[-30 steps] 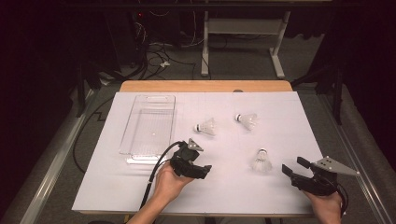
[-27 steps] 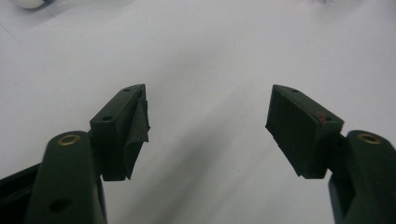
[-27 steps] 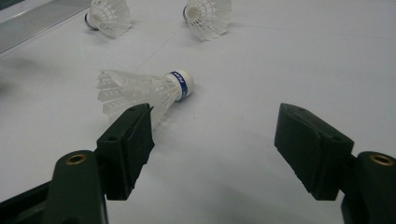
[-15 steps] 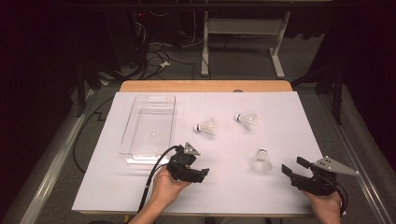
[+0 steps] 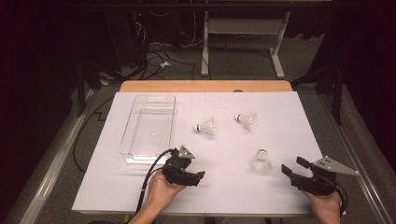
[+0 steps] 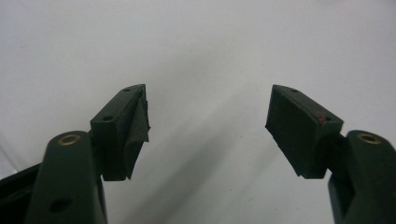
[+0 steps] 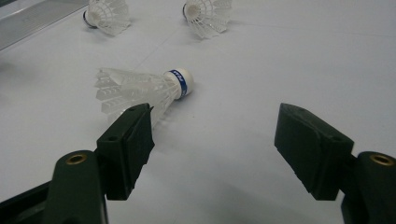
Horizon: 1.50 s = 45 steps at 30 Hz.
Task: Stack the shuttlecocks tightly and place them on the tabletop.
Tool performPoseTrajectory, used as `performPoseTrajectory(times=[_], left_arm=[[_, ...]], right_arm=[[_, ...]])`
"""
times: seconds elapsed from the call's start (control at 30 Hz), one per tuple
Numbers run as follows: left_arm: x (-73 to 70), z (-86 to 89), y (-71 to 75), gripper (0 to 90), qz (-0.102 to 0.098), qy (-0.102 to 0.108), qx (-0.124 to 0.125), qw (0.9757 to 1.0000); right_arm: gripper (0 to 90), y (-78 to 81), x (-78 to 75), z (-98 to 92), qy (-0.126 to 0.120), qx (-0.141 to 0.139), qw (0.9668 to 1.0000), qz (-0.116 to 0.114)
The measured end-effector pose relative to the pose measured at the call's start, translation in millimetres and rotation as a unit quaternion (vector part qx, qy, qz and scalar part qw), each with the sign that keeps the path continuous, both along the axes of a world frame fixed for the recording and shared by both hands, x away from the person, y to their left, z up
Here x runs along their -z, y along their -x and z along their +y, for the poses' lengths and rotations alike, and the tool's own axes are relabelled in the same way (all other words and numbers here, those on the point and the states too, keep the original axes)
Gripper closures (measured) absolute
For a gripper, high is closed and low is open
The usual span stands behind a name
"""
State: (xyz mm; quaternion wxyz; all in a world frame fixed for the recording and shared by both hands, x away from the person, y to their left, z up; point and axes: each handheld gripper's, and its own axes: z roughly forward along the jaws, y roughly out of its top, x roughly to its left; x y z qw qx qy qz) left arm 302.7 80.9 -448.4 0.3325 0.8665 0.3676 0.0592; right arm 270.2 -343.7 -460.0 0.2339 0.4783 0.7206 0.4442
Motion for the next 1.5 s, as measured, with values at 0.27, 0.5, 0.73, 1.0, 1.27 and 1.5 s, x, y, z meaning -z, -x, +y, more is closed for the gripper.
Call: performPoseTrajectory(times=[0.27,0.5,0.73,1.0,1.27,1.5], left_arm=[[0.2,4.7,3.6,30.7,-0.001,0.004,-0.001,1.0000],[1.7,11.9,5.9,30.6,-0.001,0.012,-0.008,0.9999],[2.3,19.6,9.1,30.6,0.000,0.013,-0.013,0.9998],[3.8,27.5,11.9,30.6,-0.001,0.015,-0.022,0.9996],[3.5,34.8,14.0,31.6,-0.003,0.017,-0.029,0.9994],[2.7,40.4,15.3,31.5,-0.006,0.019,-0.035,0.9992]], right_arm=[[28.4,0.0,0.0,-0.3,0.000,0.000,1.0000,0.000],[28.4,-0.1,0.1,-0.3,0.000,0.000,1.0000,0.000],[28.4,-0.1,0.1,-0.3,0.000,0.000,1.0000,0.000],[28.4,0.1,0.0,-0.1,0.000,0.000,1.0000,0.000],[28.4,0.2,0.0,-0.2,0.000,0.000,1.0000,0.000],[28.4,0.1,0.0,-0.1,0.000,0.001,1.0000,0.000]])
